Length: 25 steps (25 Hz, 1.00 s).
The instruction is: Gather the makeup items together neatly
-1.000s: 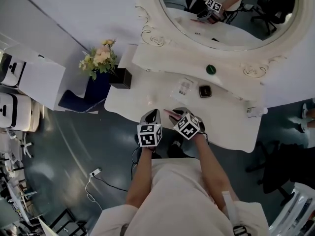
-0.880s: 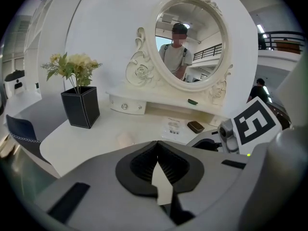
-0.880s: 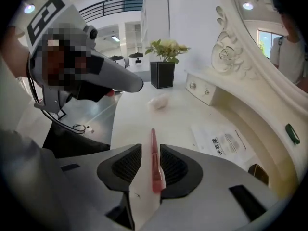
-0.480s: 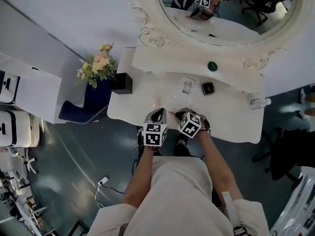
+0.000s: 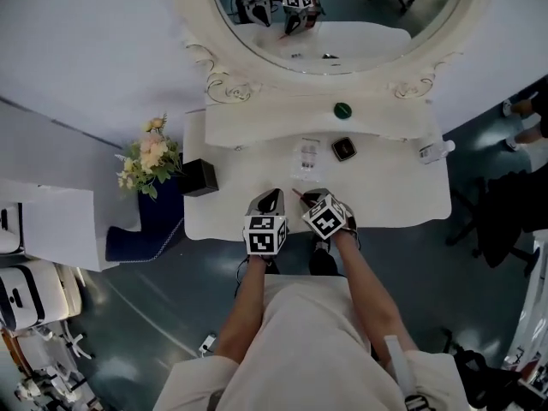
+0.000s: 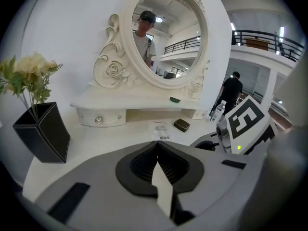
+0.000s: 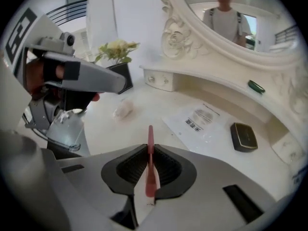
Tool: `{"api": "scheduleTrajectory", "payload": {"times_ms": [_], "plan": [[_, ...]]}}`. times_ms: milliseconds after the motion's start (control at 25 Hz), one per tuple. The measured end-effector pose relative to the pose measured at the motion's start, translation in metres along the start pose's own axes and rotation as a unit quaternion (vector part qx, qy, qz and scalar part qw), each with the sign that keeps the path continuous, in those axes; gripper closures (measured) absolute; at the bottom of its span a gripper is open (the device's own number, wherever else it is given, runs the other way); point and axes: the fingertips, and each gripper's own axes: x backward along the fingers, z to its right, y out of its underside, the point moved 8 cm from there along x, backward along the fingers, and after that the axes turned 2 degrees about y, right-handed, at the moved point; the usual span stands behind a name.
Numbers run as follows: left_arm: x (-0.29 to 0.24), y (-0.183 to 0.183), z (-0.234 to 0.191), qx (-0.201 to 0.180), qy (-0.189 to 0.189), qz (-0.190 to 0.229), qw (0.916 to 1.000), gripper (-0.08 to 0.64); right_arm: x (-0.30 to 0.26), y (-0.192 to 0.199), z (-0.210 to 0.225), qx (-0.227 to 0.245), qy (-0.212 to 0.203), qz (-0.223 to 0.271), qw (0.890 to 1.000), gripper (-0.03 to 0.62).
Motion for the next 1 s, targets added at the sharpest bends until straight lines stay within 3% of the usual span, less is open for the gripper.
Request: {"api": "scheduleTrajectory", "payload": {"times_ms": [160,480,720,1000], "plan": [[-0.010,-0.012,-0.005,-0.015,0.033,-0.004,0.9993,0.545,-0.002,0.001,0.008,-0.133,0.043,0.022,0.990,0.517],[-0.017,-0.018,-0.023,-0.064,0.071,-0.015,0.9953,0.545,-0.018,-0.001,0.004,-0.272,0.118,0.020,0.955,0.517],[-0.015,-0.018,-0.046,-0.065,0.075,-0.018,0.9949,0.545,-0.026,0.001,-0.002,-0.327,0.160,0.000,0.932,0.517],[-0.012,-0.015,-0.057,-0.060,0.073,-0.019,0.9953,0.545,-0.025,-0.002,-0.006,-0.320,0.176,0.000,0.931,0.489]]}}
